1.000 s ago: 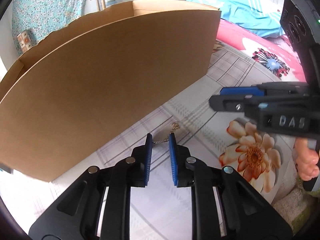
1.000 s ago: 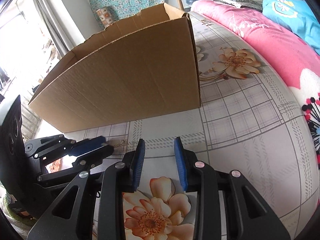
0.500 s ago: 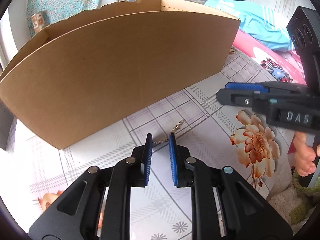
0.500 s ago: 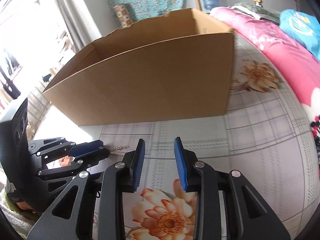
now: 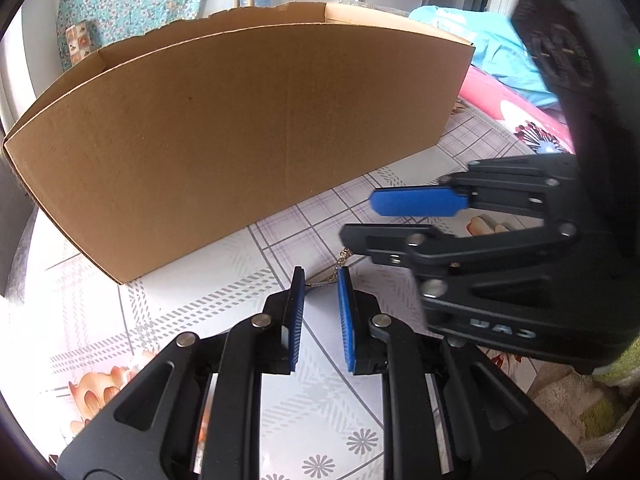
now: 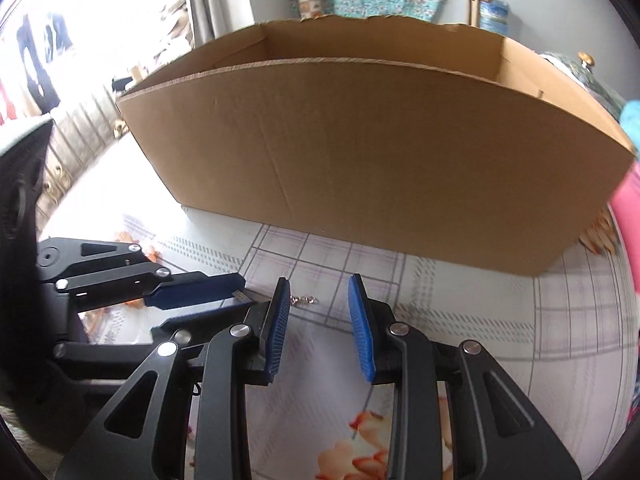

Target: Organize jewelry

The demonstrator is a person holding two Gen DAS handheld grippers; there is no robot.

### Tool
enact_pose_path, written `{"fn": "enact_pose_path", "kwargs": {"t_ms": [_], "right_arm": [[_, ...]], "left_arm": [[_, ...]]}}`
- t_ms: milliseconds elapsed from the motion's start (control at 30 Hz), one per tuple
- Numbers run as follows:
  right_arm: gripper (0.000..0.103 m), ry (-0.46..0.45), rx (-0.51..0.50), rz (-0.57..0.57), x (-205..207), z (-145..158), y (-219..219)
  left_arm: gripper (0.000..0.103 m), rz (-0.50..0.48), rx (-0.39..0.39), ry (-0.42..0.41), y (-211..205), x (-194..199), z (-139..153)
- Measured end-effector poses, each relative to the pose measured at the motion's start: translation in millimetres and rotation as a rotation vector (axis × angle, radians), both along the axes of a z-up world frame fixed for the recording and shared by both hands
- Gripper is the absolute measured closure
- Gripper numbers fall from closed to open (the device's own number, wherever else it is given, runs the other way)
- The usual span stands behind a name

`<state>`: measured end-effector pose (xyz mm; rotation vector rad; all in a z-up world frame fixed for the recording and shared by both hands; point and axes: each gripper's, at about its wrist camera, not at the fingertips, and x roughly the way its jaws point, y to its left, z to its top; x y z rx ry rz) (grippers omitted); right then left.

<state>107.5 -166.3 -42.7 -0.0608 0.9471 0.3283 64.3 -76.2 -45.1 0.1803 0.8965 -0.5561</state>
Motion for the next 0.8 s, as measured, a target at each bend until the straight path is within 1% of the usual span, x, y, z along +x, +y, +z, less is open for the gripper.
{"fn": "enact_pose_path", "kwargs": {"t_ms": [100, 233, 433, 533, 600, 633, 667, 733, 767, 800], "right_arm": [[0.073, 0.002, -0.023, -0.008, 3.3, -2.5, -0.5], [0.073, -0.002, -0.057, -0.032, -1.6, -3.3, -2.0], [0.073, 0.018, -0.056, -0.110, -6.0, -3.2, -21.1], [0.073, 0.026, -0.057, -0.135, -9.6, -3.1, -27.2], [0.073, 0.036, -0.053, -0.149, -11.7, -2.0, -31.1], [0.073, 0.043, -0.045, -0.158, -13.7, -1.9, -34.1], [0.073, 0.048, -0.035, -0.166, -15.7, -1.5, -39.2], [0.073, 0.052, 0.005, -0.181, -19.3, 0.2, -44.9], [0.073, 0.055, 0.023, -0.185, -19.7, 1.1, -45.3], [0.072, 0.058, 0.038, -0.190, -19.5, 1.8, -46.1]], "left_arm": [[0.088, -0.002, 0.005, -0.016, -2.2, -2.2, -0.4], [0.090, 0.007, -0.027, -0.006, 0.6, -1.1, -0.1], [0.089, 0.002, -0.042, 0.003, 0.5, -1.8, 0.0], [0.089, -0.003, -0.076, 0.030, 0.3, -3.9, 0.7], [0.088, -0.005, -0.090, 0.024, 2.3, -9.2, 4.7], [0.085, -0.008, -0.099, 0.008, 4.5, -13.3, 9.7], [0.080, -0.009, -0.106, -0.007, 7.3, -16.8, 14.3], [0.072, -0.002, -0.119, -0.037, 14.9, -25.0, 24.2], [0.070, 0.006, -0.121, -0.051, 20.8, -29.4, 29.2], [0.070, 0.017, -0.117, -0.061, 27.3, -32.9, 32.9]]}}
